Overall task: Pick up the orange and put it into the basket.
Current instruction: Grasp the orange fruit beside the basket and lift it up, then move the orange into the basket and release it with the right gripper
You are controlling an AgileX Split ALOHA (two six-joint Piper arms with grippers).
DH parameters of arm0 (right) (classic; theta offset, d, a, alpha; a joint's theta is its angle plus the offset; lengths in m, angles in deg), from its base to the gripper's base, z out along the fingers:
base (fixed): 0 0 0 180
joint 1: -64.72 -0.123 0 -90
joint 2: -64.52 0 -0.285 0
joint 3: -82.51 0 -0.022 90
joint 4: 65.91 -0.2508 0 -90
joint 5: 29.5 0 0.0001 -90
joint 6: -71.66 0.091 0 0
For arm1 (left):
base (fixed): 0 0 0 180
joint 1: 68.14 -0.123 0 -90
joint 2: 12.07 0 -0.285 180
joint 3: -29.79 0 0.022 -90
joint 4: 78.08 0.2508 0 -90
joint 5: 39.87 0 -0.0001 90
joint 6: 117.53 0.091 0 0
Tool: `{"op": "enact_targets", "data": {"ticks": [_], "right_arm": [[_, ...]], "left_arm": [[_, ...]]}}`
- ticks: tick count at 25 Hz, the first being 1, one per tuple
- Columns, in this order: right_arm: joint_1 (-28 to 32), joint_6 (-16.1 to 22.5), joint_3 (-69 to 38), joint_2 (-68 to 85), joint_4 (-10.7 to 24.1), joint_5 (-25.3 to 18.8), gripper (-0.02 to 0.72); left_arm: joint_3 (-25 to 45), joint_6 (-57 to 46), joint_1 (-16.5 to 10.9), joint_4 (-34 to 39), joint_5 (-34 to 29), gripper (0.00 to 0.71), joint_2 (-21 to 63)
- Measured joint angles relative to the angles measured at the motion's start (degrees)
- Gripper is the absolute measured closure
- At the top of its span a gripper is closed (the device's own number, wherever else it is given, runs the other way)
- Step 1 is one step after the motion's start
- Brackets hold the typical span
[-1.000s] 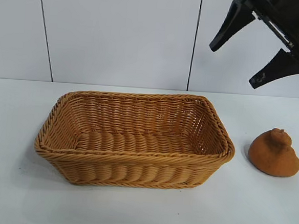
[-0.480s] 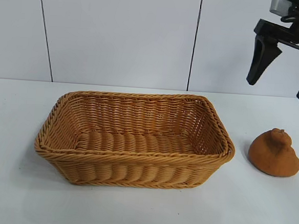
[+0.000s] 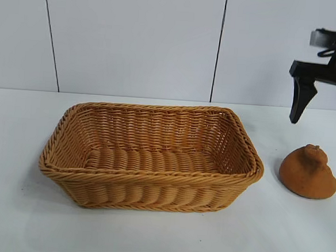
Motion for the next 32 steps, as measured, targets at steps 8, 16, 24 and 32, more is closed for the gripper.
{"op": "enact_targets", "data": {"ticks": [8,16,24,32], "right_arm": [[0.00,0.00,0.00,-5.42,0.11,0.68,0.226],[0.00,0.00,0.00,-3.11,0.27,-0.16,0.680],[-0.17,-0.05,0.00,6.65,0.42,-1.38,0.680],[-0.17,-0.16,0.00,15.98,0.42,-2.14,0.680]], "left_arm": [[0.00,0.00,0.00,0.00,0.00,0.067,0.00],[0.00,0.00,0.00,0.00,0.00,0.067,0.00],[0.00,0.00,0.00,0.00,0.00,0.067,0.00],[0.00,0.00,0.00,0.00,0.00,0.067,0.00]]}}
